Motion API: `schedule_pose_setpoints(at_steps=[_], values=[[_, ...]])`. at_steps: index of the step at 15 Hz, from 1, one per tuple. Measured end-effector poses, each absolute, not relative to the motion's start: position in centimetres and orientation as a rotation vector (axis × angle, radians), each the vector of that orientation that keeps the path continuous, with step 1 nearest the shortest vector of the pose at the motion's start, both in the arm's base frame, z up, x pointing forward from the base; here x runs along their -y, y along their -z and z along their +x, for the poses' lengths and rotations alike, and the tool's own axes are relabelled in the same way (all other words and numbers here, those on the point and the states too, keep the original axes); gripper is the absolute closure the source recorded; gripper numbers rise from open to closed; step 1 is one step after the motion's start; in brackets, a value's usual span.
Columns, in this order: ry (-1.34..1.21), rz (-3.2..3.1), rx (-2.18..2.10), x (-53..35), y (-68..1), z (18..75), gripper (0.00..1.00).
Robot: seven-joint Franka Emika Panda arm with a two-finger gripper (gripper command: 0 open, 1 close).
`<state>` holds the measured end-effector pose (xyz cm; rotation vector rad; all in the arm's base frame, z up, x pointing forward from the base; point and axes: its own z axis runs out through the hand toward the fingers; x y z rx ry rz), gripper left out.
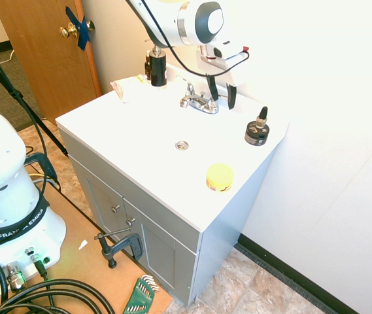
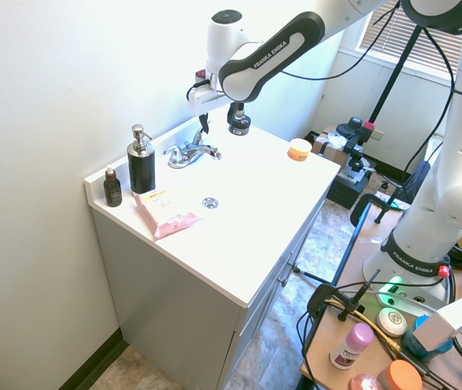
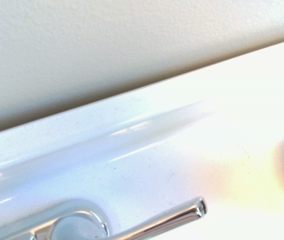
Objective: Turn off the cold water
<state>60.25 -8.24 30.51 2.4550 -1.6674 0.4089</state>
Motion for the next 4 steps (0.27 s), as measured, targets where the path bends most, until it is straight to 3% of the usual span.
schedule_pose_setpoints(at_steps=[4], values=[[-0.337, 2.574, 1.636, 6.7, -32.4, 57.1, 0.00]])
